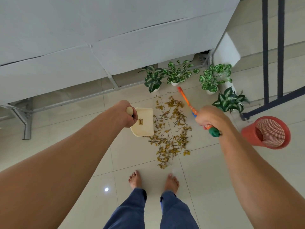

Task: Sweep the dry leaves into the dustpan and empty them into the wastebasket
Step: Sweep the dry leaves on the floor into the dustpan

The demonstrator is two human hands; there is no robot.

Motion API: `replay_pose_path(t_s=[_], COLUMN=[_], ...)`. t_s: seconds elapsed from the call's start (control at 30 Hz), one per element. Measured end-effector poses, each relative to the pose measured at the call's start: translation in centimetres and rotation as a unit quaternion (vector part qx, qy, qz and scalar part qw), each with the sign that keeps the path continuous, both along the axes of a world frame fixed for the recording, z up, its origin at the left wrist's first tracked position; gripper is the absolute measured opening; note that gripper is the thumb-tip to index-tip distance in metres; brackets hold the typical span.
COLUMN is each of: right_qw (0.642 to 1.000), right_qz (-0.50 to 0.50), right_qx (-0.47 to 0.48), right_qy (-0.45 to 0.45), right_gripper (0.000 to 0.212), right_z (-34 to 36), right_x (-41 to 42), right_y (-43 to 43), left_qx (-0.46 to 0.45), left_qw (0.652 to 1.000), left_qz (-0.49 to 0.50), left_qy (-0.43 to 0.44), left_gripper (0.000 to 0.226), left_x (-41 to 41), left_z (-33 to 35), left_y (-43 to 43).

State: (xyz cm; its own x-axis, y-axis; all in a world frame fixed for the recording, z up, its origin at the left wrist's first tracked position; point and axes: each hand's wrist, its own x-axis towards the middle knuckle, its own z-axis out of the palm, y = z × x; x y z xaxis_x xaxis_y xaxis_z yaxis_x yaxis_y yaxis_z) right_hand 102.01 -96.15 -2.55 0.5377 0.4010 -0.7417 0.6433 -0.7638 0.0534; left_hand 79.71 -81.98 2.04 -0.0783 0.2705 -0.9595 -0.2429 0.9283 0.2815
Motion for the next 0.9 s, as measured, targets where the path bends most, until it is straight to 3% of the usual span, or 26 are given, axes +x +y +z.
replay_pose_path(t_s=[0.13,0.2,0.3,0.43,0.6,0.9], right_qw=[0.999,0.998,0.998,0.995,0.99,0.982], right_qz=[0.038,0.055,0.06,0.096,0.137,0.188], right_qx=[0.031,0.044,0.012,-0.03,-0.037,-0.009], right_qy=[-0.021,-0.005,0.016,0.013,-0.012,-0.009], right_gripper=[0.027,0.015,0.013,0.047,0.03,0.04], right_z=[-0.9,-1.9,-2.8,-2.8,-0.2,-2.2], right_x=[0.9,1.3,0.4,-1.9,-2.3,-3.6], right_y=[2.2,3.3,3.6,0.8,-0.4,3.0], left_qx=[0.005,-0.003,0.004,-0.001,0.007,0.015], left_qw=[0.999,1.0,1.0,1.0,0.999,0.998], left_qz=[0.0,0.001,-0.009,0.006,0.024,0.049], left_qy=[0.032,0.023,0.027,0.021,0.027,0.041], left_gripper=[0.015,0.014,0.013,0.015,0.015,0.009], left_x=[0.5,0.4,0.0,-1.1,-2.3,-4.1], left_z=[0.0,0.3,0.0,-0.4,-0.2,0.2], left_y=[-0.8,-1.5,-1.9,-1.9,-1.8,-3.2])
